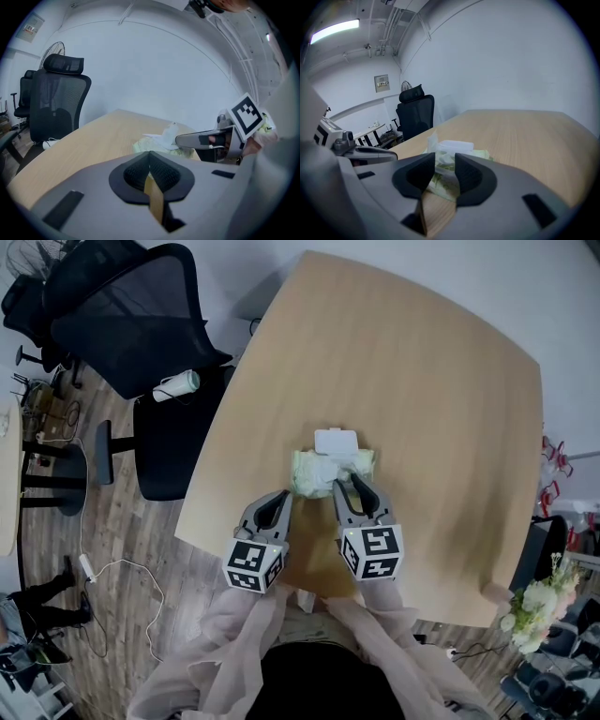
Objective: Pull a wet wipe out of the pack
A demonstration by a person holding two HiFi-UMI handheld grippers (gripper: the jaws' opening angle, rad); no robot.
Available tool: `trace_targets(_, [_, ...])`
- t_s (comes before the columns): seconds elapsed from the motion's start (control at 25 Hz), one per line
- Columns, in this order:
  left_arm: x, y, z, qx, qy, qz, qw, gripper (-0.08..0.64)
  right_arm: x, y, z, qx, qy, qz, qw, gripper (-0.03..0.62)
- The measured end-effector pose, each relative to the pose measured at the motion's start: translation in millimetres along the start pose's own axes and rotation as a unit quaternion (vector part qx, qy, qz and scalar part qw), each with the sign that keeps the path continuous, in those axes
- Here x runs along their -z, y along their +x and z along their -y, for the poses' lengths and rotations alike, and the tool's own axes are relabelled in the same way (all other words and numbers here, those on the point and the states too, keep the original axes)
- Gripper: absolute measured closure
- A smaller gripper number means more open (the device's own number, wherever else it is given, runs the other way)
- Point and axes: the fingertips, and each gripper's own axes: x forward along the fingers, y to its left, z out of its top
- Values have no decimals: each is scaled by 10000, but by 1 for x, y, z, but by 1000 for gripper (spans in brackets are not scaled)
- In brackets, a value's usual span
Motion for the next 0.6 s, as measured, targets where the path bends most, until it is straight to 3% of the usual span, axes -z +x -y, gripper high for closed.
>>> trace_targets(0.6, [6,1,-5,-17,-70,-132,9999,549,-1,14,-3,-78,57,-85,9999,467])
